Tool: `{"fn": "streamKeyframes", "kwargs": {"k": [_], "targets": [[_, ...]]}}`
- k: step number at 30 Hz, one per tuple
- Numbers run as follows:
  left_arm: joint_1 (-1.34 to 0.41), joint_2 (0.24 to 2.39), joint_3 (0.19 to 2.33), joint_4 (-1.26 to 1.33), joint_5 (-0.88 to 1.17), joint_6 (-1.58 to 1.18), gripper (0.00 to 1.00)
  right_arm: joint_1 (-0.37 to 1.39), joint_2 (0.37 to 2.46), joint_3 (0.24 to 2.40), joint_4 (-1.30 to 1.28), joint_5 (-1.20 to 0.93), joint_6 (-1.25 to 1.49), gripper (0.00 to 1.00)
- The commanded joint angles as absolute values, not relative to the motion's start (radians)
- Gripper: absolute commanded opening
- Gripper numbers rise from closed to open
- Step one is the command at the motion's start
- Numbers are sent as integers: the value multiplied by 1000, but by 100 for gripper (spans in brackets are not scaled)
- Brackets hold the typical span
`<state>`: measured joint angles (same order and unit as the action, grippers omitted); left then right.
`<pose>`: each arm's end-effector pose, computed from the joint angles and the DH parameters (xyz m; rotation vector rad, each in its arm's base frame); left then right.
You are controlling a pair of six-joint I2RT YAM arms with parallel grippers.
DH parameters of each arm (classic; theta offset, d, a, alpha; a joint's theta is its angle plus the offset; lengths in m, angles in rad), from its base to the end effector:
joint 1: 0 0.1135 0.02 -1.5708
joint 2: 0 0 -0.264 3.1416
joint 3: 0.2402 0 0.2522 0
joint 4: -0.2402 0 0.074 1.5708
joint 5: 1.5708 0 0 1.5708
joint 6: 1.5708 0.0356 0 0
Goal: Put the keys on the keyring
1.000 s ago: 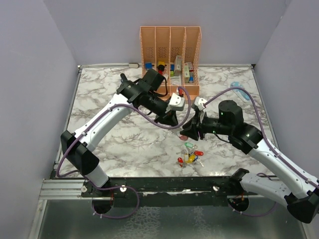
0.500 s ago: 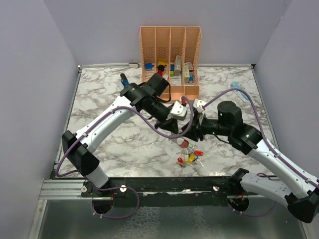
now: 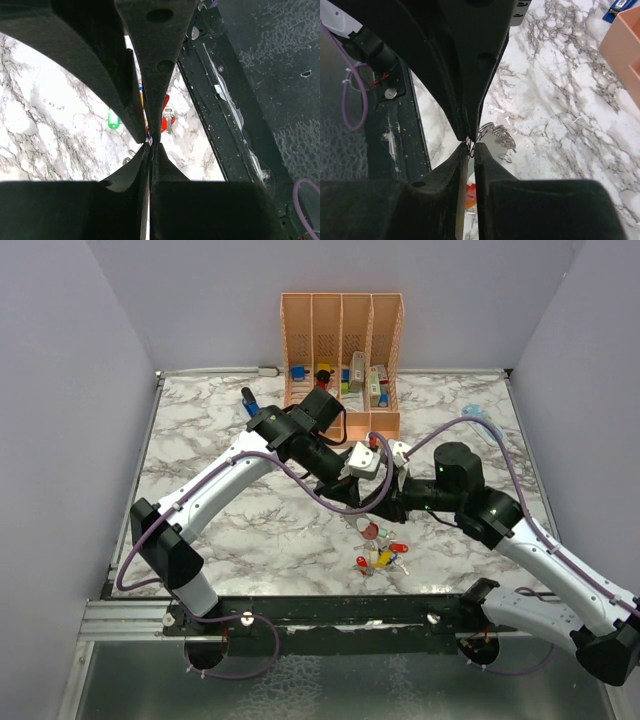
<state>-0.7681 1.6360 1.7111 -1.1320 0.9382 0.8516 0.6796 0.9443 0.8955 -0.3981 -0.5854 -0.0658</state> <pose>0.2129 -0.2455 0.3724 1.9219 1.3970 -1.1669 0.1481 0.1450 0.3305 -1.1021 1.7571 0.9730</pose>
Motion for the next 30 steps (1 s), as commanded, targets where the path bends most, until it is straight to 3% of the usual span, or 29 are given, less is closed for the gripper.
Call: {"fn": "streamKeyframes", "kwargs": {"k": [1,4,11,30], "targets": [[-776,1633,1743,-1113,962,833,0,679,944,878,-350,-612,-59,8],[-776,1628,1733,-1088,957,815,4,678,933,863,-334,-602,-48,2],[-771,1598,1708,-1013,941,773,16,679,850,818,-283,-524,-15,1],[-696,1608,1661,-907,1142,730,19,679,705,715,-89,-435,47,1]]}}
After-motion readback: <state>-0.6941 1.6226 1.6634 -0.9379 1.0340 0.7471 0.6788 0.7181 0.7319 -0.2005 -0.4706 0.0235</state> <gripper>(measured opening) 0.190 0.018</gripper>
